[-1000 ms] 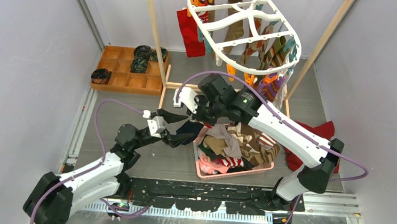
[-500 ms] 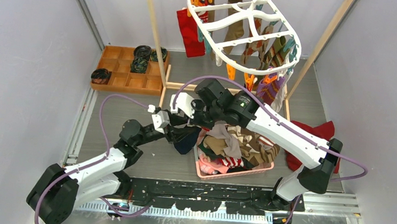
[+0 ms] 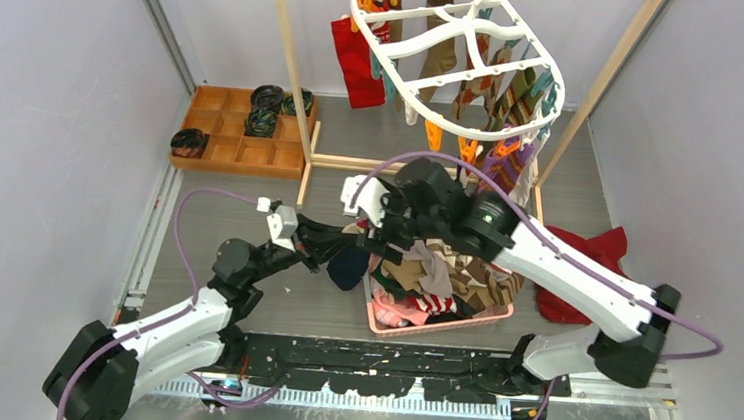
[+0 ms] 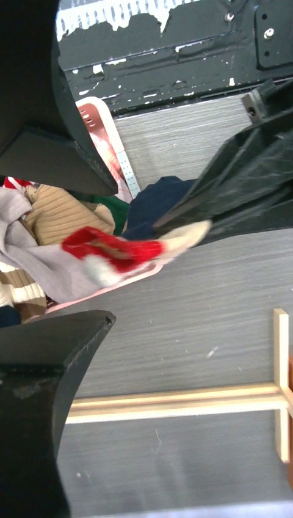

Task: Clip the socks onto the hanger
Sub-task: Pick up the sock from the bin.

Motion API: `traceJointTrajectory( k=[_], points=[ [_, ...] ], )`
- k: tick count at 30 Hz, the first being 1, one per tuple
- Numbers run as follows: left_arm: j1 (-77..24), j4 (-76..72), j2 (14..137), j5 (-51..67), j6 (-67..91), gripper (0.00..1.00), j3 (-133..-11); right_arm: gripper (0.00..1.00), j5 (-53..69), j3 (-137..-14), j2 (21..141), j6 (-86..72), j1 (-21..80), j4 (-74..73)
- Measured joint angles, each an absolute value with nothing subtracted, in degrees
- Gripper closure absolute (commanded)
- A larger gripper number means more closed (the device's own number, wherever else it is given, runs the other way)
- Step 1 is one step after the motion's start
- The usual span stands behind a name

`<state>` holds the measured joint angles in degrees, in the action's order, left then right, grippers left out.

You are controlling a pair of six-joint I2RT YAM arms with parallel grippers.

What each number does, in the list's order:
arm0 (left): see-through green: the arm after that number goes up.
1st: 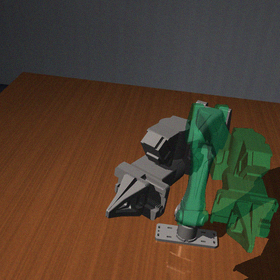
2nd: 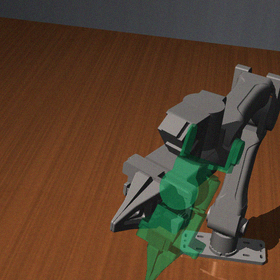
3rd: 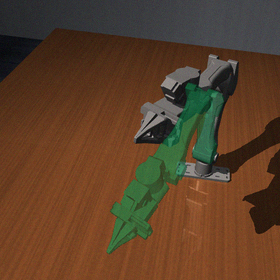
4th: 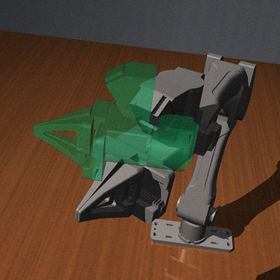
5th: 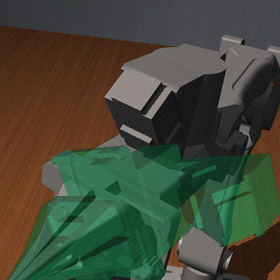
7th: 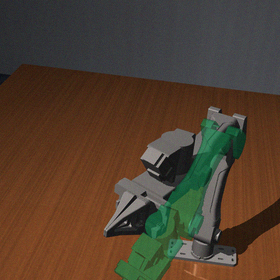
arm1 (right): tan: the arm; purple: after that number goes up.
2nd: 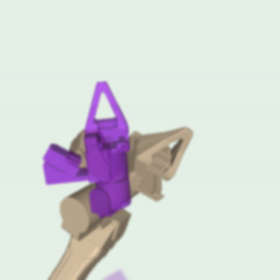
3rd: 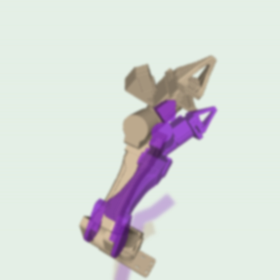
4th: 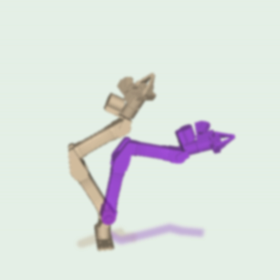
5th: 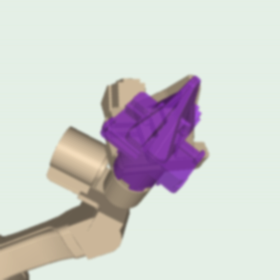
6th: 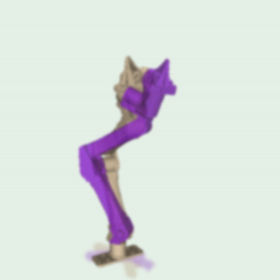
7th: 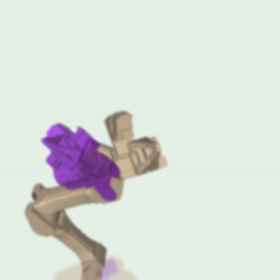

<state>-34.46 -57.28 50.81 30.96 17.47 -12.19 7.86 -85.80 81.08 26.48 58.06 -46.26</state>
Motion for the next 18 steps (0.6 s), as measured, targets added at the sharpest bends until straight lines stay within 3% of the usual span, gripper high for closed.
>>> traceJointTrajectory(
  k=[10,18],
  points=[
    [-34.5,-61.0,39.9,24.4,29.6,1.00,-8.6,0.17,8.7,-68.3,60.2,22.9,58.1,-27.6],
    [-34.5,-64.2,38.1,23.1,36.1,1.00,-8.3,0.19,11.8,-61.3,60.9,22.1,58.2,-15.0]
  ],
)
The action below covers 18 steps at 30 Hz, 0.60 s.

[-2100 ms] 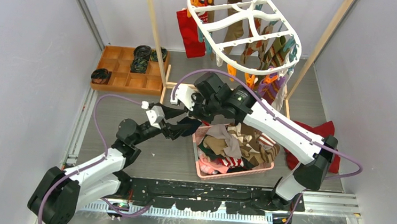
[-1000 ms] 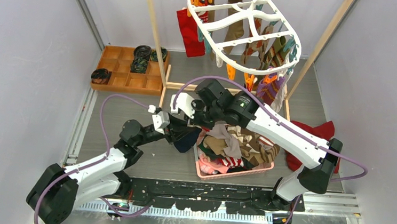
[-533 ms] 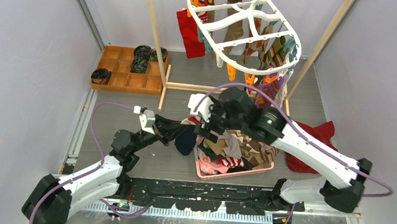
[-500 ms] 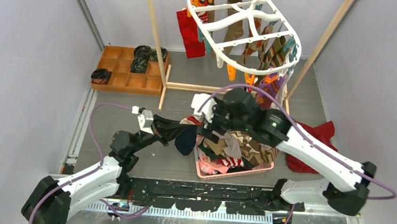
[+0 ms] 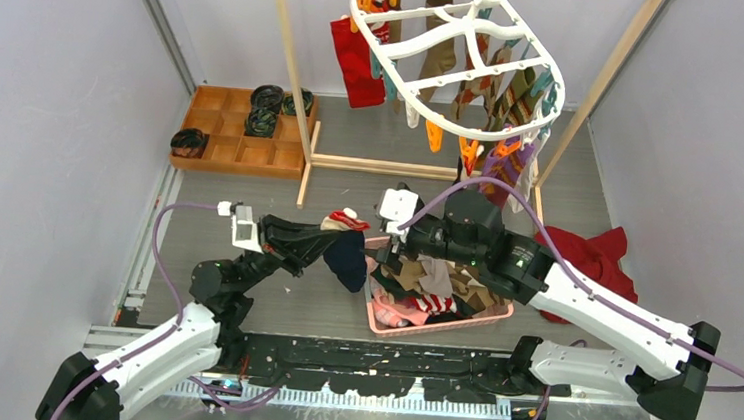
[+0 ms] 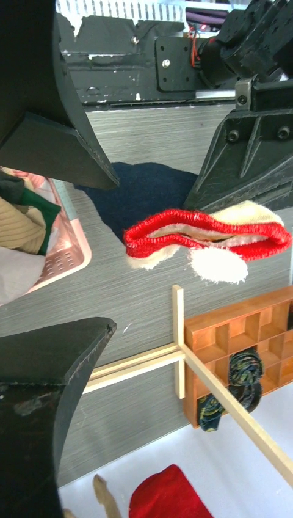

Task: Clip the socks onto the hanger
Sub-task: Pick up the sock from the bin.

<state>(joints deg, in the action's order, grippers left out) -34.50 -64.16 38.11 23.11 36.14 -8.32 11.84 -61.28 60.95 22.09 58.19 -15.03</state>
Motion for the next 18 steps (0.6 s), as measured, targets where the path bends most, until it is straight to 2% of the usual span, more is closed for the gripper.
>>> traceJointTrajectory(
  k=[4,10,18],
  points=[
    [-34.5,-65.2,37.8,23.0,38.4,1.00,-8.3,0.26,13.8,-59.7,61.0,21.5,58.5,-10.5],
    [-34.5,-66.2,37.8,23.1,40.1,1.00,-8.3,0.42,15.9,-59.7,61.5,20.5,59.9,-5.4],
    [-34.5,-68.1,38.2,23.1,41.6,1.00,-7.9,0.80,16.6,-59.9,64.1,20.5,61.8,-5.4]
  ],
)
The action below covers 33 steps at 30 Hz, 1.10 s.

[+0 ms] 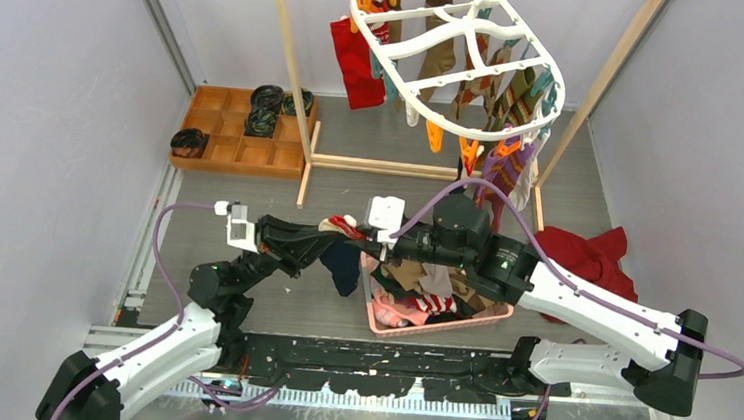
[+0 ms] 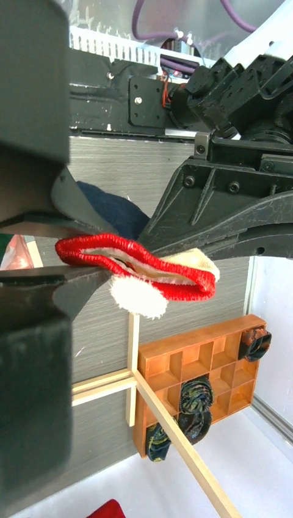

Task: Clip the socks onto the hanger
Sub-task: Pick up the sock from the bin.

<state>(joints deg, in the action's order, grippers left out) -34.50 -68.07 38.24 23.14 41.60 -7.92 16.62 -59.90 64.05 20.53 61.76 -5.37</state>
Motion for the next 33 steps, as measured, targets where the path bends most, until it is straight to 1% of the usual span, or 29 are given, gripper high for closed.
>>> traceJointTrajectory(
  k=[3,6,7,11,14,15,16,18,22,28,33],
  points=[
    [-34.5,-68.2,38.2,23.1,41.7,1.00,-7.8,0.92,16.6,-59.9,63.8,20.6,61.8,-5.4],
    [-34.5,-68.3,38.2,23.2,41.7,0.99,-7.6,0.98,16.6,-59.9,63.4,20.5,62.1,-5.8],
    [-34.5,-68.3,38.2,23.4,41.7,0.96,-7.6,0.98,16.6,-59.9,63.1,20.5,62.2,-6.0],
    [-34.5,-67.0,37.4,24.7,40.4,0.71,-7.6,0.99,15.7,-61.7,62.4,20.5,62.5,-9.9],
    [-34.5,-61.0,34.9,26.7,37.0,0.46,-7.7,0.99,14.1,-65.8,62.4,20.7,62.6,-16.8],
    [-34.5,-58.6,33.8,27.4,35.8,0.40,-7.8,0.99,13.5,-67.9,62.5,20.8,62.6,-19.9],
    [-34.5,-56.1,32.6,28.1,34.4,0.37,-7.8,0.99,12.7,-70.4,62.6,20.8,62.6,-23.1],
    [-34.5,-53.5,30.9,28.8,32.3,0.35,-7.8,0.99,11.0,-74.8,62.9,20.8,62.6,-28.2],
    [-35.0,-50.5,28.6,30.0,28.0,0.34,-8.5,0.99,8.7,-79.0,63.5,20.3,62.6,-35.5],
    [-36.6,-45.4,30.3,31.6,22.0,0.34,-13.3,0.98,6.7,-81.2,67.0,20.1,63.1,-45.0],
    [-38.2,-42.1,33.1,32.8,17.2,0.36,-18.4,0.98,6.4,-81.2,68.9,20.1,63.3,-48.4]
  ],
)
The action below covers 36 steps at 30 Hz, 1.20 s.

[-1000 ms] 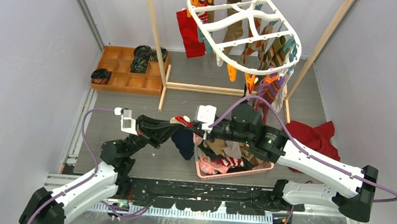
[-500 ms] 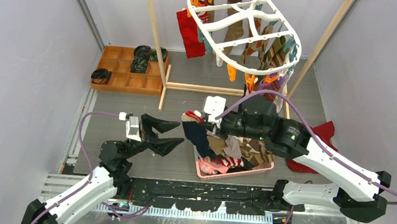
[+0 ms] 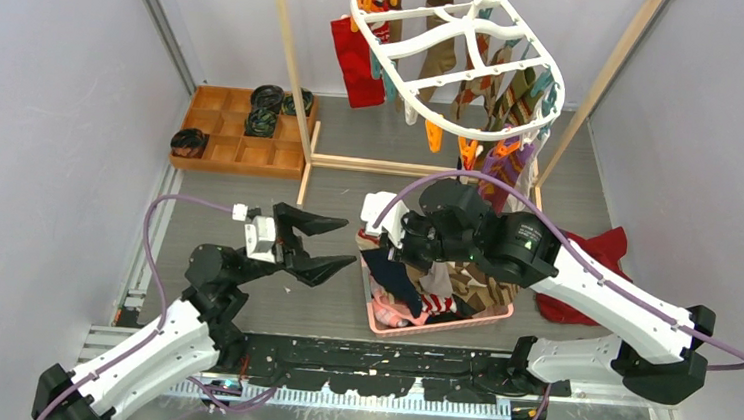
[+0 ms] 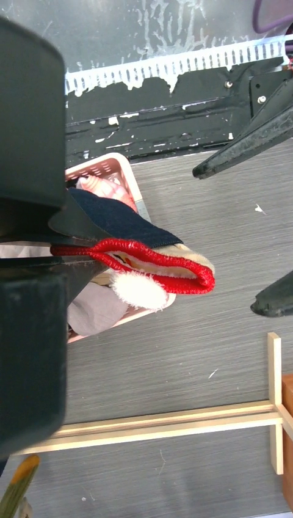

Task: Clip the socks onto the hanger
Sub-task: Pick up the sock from the bin.

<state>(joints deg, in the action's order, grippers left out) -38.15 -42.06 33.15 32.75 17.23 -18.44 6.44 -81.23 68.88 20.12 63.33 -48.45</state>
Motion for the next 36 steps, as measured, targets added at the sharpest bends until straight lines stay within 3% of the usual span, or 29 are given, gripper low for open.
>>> traceJointTrajectory(
  k=[10,18,20,24,26,28,32,34,36],
  points=[
    [-42.5,-38.5,40.8,34.1,11.4,0.42,-23.2,0.97,6.3,-81.2,68.9,20.2,63.7,-49.0],
    [-43.6,-35.9,43.6,34.1,8.0,0.55,-25.4,0.97,6.3,-81.2,68.9,20.4,63.7,-49.1],
    [-44.1,-35.8,44.0,34.0,7.7,0.61,-25.9,0.97,6.3,-81.2,68.9,20.4,63.7,-49.1],
    [-44.8,-36.0,44.4,34.0,7.2,0.98,-26.2,0.97,6.3,-81.2,68.8,20.4,63.7,-49.1],
    [-45.0,-36.1,44.6,33.8,7.1,1.00,-26.3,0.95,6.3,-81.2,68.7,20.4,63.7,-49.2],
    [-45.0,-36.4,44.6,33.4,7.5,1.00,-26.2,0.86,6.1,-81.2,68.3,20.4,63.7,-49.4],
    [-45.1,-40.4,43.4,30.7,10.2,1.00,-24.5,0.35,5.8,-80.0,66.2,19.6,63.7,-48.1],
    [-45.1,-43.6,41.5,28.8,12.5,1.00,-21.9,0.22,5.6,-76.7,62.9,19.1,63.7,-45.5],
    [-45.1,-47.6,40.2,27.0,15.5,1.00,-19.2,0.17,5.4,-72.0,57.9,18.8,63.7,-43.2]
  ],
)
